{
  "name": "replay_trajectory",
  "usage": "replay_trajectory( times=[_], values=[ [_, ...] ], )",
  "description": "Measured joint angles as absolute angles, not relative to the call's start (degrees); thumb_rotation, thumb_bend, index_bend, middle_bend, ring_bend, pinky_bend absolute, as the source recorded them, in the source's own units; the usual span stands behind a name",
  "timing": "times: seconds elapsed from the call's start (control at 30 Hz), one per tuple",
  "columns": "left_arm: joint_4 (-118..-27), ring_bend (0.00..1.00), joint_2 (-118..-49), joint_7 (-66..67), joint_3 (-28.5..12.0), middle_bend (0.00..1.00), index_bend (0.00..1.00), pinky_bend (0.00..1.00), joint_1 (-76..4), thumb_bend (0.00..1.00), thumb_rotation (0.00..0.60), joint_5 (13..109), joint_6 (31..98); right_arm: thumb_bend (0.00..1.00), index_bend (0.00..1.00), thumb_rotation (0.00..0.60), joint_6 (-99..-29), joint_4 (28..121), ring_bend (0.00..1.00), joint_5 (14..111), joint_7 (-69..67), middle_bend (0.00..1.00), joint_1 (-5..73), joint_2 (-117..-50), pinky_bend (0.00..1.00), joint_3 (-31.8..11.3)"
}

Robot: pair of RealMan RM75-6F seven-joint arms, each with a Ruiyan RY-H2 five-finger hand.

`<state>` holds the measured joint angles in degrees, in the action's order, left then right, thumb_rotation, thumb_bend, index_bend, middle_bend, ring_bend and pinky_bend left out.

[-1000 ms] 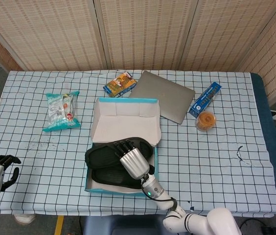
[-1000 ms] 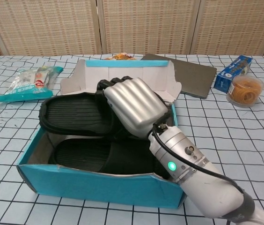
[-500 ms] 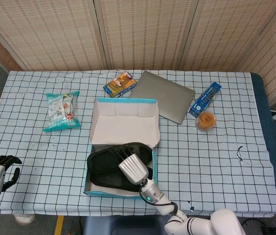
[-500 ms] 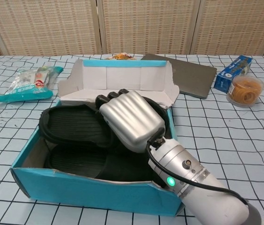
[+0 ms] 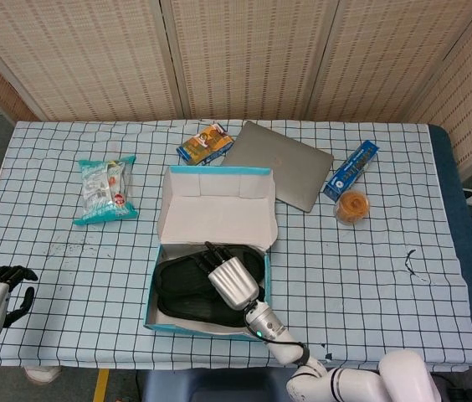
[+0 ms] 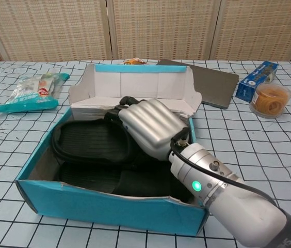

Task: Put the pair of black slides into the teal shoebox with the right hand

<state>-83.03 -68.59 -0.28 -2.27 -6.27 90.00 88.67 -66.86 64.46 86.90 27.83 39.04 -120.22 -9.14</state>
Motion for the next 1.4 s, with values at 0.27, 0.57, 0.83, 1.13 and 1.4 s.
replay_trajectory(
  times=[0.27,0.57,0.83,1.13,1.4],
  values=[
    [-82.8,0.39,-68.8,-0.2,-2.2,0.44,0.46,0.52,-6.4,0.49,0.600,89.7,88.3,0.00,0.00,0.600,-65.6,76.2,0.00,84.5,28.9,0.03,38.9,-113.4,0.02,-11.3],
    [-82.8,0.39,-68.9,0.0,-2.2,0.44,0.46,0.52,-6.4,0.49,0.600,89.6,88.1,0.00,0.00,0.600,-62.6,87.8,0.00,78.4,29.1,0.01,38.1,-104.6,0.00,-13.3],
    [-82.9,0.39,-68.9,0.0,-2.1,0.44,0.46,0.52,-6.4,0.49,0.600,89.8,88.1,0.00,0.00,0.600,-58.3,91.5,0.00,70.7,29.2,0.00,38.5,-100.9,0.00,-14.0],
    [-82.9,0.39,-68.7,-0.4,-2.2,0.44,0.46,0.52,-6.4,0.49,0.600,89.8,88.2,0.00,0.00,0.600,-56.4,91.3,0.00,64.9,30.7,0.00,40.1,-100.2,0.00,-13.9],
    [-83.0,0.39,-68.7,-0.7,-2.2,0.44,0.46,0.52,-6.4,0.49,0.600,89.6,88.1,0.00,0.00,0.600,-56.7,97.5,0.00,67.1,25.6,0.00,39.2,-95.9,0.00,-12.7]
  ],
)
